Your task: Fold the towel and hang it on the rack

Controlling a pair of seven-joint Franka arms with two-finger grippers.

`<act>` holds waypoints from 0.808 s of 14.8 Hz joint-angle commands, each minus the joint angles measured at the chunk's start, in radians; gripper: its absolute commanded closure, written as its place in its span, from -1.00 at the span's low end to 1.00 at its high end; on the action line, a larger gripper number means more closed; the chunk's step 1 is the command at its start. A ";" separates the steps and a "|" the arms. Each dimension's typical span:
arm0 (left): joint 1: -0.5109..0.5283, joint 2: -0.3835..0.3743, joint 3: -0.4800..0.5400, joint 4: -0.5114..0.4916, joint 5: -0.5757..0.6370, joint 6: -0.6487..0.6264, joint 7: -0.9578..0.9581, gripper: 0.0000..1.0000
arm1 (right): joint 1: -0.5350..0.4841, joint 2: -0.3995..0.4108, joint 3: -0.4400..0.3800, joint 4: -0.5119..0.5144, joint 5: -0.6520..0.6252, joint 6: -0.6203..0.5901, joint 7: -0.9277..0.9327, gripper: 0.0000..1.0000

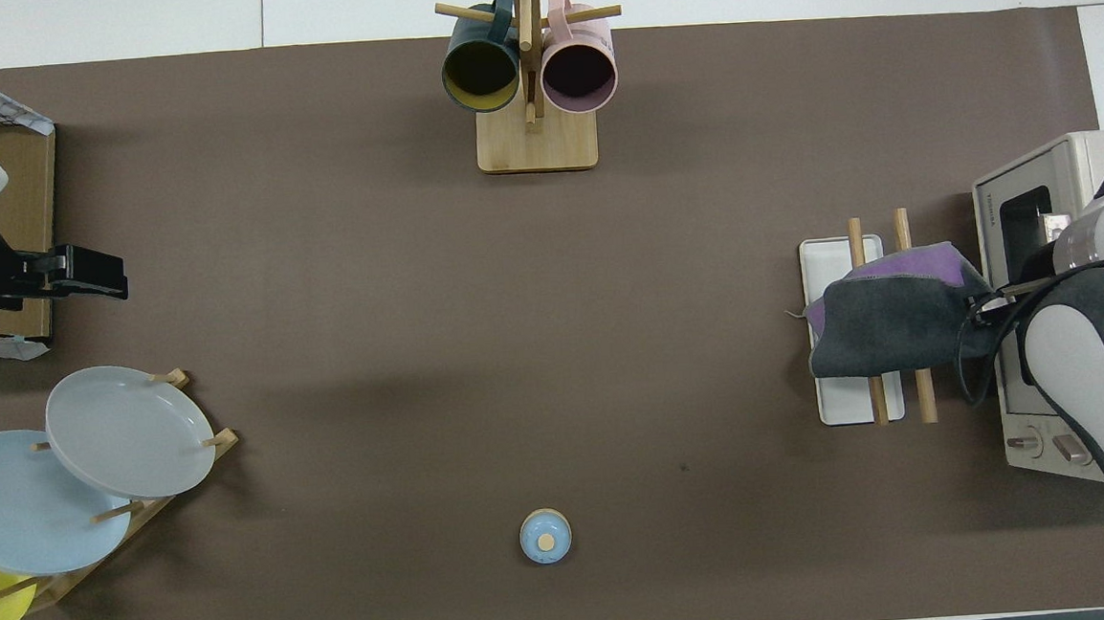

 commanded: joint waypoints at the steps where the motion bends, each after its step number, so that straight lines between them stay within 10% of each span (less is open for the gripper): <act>1: -0.015 -0.012 0.017 0.020 -0.005 -0.042 0.012 -1.00 | -0.030 -0.038 0.011 -0.069 -0.016 0.054 -0.032 1.00; 10: -0.008 -0.016 0.017 0.009 -0.005 -0.030 0.013 -1.00 | -0.037 -0.038 0.012 -0.089 -0.016 0.060 -0.023 1.00; 12: -0.008 -0.018 0.017 0.009 -0.005 -0.032 0.012 -1.00 | -0.033 -0.033 0.012 -0.076 -0.016 0.053 -0.020 0.17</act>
